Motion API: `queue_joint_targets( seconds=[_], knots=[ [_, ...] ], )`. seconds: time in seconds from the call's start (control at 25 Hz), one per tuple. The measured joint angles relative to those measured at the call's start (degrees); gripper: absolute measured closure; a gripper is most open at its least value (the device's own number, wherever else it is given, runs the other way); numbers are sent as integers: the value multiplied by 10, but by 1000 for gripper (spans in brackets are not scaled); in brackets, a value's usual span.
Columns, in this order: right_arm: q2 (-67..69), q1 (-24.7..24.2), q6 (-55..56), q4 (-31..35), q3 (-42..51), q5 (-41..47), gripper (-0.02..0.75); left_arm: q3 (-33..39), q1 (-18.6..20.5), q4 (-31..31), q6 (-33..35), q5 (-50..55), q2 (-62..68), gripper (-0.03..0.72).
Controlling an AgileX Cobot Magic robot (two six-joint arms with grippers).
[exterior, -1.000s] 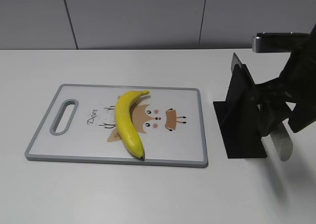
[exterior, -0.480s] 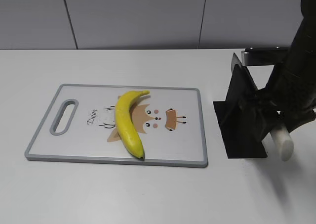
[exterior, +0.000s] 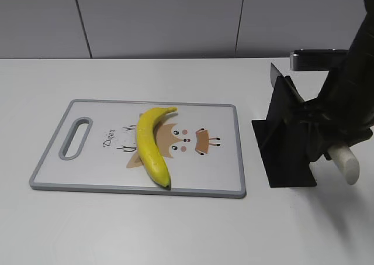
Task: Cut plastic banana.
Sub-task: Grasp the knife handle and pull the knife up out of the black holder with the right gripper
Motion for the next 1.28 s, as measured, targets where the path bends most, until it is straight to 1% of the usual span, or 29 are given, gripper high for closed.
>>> queue_joint_targets(
  seconds=[0.52, 0.8, 0.92, 1.08, 1.16, 1.28],
  knots=[
    [-102, 0, -7, -8, 0, 3, 559, 0, 0, 0, 0, 0, 0, 116],
    [-142, 0, -51, -7, 0, 4, 560, 0, 0, 0, 7, -1, 0, 116],
    [-142, 0, -101, 9, -5, 1, 560, -3, 0, -2, 36, -11, 6, 116],
    [-142, 0, -215, 62, -35, -15, 560, -16, 0, -14, 71, -73, 60, 116],
    [-142, 0, -316, 96, -51, -24, 560, -20, 0, -37, 111, -120, 102, 116],
    [-142, 0, -474, 139, -64, -36, 560, -20, -5, -87, 169, -181, 170, 116]
  ],
)
